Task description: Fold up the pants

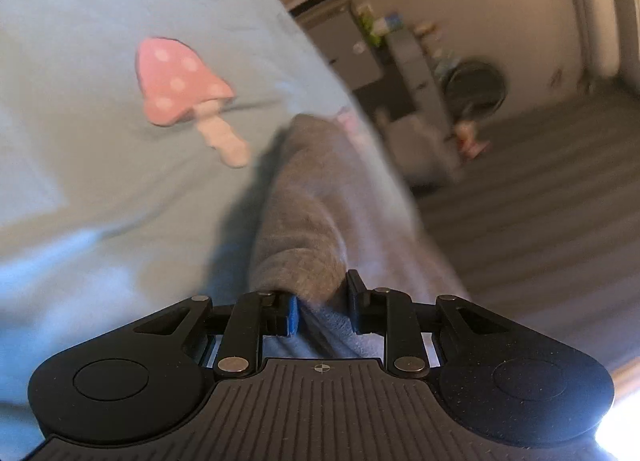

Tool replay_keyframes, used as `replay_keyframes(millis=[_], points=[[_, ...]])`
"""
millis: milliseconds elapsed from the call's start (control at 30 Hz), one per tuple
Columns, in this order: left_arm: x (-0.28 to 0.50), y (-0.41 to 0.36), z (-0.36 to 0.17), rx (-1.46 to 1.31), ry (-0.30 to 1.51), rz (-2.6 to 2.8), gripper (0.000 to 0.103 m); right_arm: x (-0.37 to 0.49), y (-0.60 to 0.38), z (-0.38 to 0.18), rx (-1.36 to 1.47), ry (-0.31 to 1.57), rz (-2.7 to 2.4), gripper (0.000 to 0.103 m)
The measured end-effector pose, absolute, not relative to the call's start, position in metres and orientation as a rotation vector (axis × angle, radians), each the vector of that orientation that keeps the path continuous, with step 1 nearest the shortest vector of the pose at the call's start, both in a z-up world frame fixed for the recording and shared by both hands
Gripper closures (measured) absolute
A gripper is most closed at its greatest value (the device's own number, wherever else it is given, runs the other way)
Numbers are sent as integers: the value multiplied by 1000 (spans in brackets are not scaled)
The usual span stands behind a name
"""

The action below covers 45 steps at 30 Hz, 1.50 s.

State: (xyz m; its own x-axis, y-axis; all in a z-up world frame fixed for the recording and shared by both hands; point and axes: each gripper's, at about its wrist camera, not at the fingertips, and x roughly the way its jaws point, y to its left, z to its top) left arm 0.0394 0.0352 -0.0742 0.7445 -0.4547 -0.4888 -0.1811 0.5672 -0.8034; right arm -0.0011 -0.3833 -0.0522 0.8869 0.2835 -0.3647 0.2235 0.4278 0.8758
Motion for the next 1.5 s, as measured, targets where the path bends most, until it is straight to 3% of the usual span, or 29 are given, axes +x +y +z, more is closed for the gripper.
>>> replay_keyframes(millis=[67, 267, 400, 533, 633, 667, 733, 900, 967, 1167, 1500], points=[[48, 27, -92, -910, 872, -97, 76, 6, -386, -75, 1188, 665, -75, 57], [33, 25, -63, -836, 725, -135, 75, -8, -391, -57, 1243, 515, 50, 57], [41, 24, -77, -847, 870, -95, 70, -7, -402, -73, 1242, 655, -22, 50], [41, 30, -74, -876, 916, -112, 51, -22, -421, -61, 1202, 669, 28, 46], [41, 32, -50, -816, 940, -126, 42, -38, -431, -34, 1044, 661, 6, 34], [37, 31, -40, -774, 931, -143, 33, -42, -434, -22, 996, 638, 1, 34], [36, 27, -21, -664, 852, -152, 26, -37, -435, -4, 948, 607, -2, 34], [59, 24, 2, -539, 800, -145, 25, 22, -413, 13, 806, 654, 87, 36], [75, 23, -1, -523, 817, -143, 25, 49, -396, 18, 747, 689, 112, 52], [114, 1, -22, -379, 878, -123, 25, 102, -357, 41, 520, 724, 106, 53], [199, -11, -26, -261, 881, -182, 24, 116, -387, -12, 715, 834, 205, 48]])
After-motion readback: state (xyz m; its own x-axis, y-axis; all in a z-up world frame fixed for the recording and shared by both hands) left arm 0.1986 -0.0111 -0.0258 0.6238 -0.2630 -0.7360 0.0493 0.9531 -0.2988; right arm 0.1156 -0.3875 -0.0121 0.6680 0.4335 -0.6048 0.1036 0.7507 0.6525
